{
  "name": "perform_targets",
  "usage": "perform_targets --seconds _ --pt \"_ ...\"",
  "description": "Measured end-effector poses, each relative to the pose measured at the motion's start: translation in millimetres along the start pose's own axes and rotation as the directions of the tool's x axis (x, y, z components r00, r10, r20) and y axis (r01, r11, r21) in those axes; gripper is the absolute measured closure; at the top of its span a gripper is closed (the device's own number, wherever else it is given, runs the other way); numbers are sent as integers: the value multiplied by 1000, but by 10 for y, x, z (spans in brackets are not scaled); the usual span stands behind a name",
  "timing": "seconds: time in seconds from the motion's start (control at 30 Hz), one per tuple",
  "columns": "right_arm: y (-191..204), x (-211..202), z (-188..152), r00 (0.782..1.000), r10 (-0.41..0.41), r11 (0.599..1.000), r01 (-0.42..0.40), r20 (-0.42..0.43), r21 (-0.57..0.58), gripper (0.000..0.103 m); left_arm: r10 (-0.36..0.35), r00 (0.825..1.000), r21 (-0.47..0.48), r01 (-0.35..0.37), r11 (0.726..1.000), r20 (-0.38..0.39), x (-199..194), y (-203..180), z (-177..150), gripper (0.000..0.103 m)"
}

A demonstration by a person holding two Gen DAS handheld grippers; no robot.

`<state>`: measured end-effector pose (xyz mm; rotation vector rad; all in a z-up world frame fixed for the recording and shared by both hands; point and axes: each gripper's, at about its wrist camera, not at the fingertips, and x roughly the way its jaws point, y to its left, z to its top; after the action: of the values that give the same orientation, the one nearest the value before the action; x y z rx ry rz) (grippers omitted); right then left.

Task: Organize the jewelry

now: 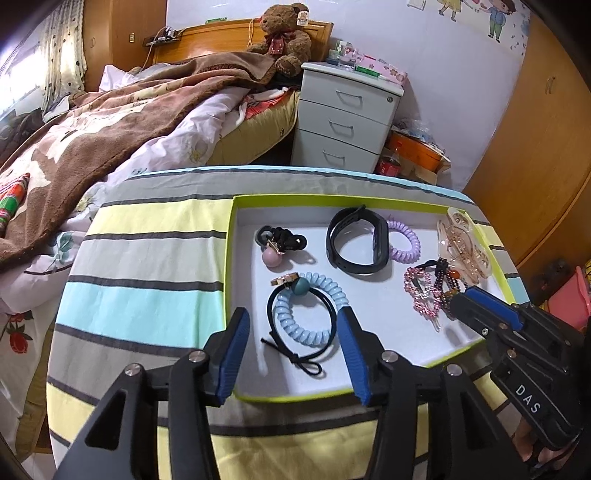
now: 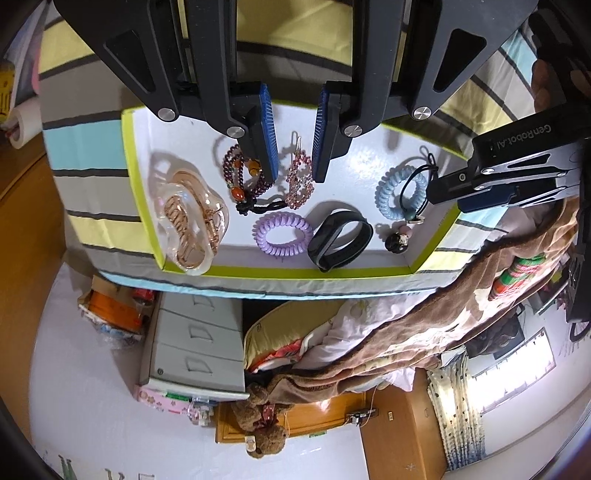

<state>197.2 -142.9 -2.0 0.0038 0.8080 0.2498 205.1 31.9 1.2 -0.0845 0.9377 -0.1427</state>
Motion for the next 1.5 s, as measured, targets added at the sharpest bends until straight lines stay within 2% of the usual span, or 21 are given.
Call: perform_targets --seconds 0.13,0.23,0.33,0.47,0.6,0.63,0.67,0.73,0.9,1.5 --pt "31 -144 -55 999 -31 999 31 24 11 84 13 1000 -2 -13 1000 26 -154 -26 -66 50" --pt "48 -252 -96 998 -49 999 48 44 15 84 54 997 -3 -53 999 52 -264 -47 -124 48" --pt "69 -381 -165 996 -62 998 61 64 17 84 52 997 0 -52 999 49 -329 -92 -211 48" --pt "106 -552 -274 993 -84 996 83 88 14 83 93 993 20 -94 995 73 -446 -164 -348 48" --pt "112 -691 -376 991 -87 996 84 101 33 82 94 991 26 -96 995 92 -568 -230 -450 48" --pt "117 -718 -398 991 -89 996 86 103 34 75 95 991 28 -98 995 97 -603 -246 -485 48" --pt "121 -735 -415 991 -88 996 85 105 34 61 100 990 30 -103 994 102 -632 -257 -518 48" --pt "129 -779 -461 990 -84 996 80 110 39 55 116 986 38 -121 992 119 -684 -284 -573 48" --pt "119 -836 -559 990 -90 995 84 111 52 55 132 980 51 -141 989 146 -790 -358 -682 48" --pt "103 -896 -620 989 -96 994 89 115 64 55 124 982 34 -130 991 144 -860 -380 -773 48"
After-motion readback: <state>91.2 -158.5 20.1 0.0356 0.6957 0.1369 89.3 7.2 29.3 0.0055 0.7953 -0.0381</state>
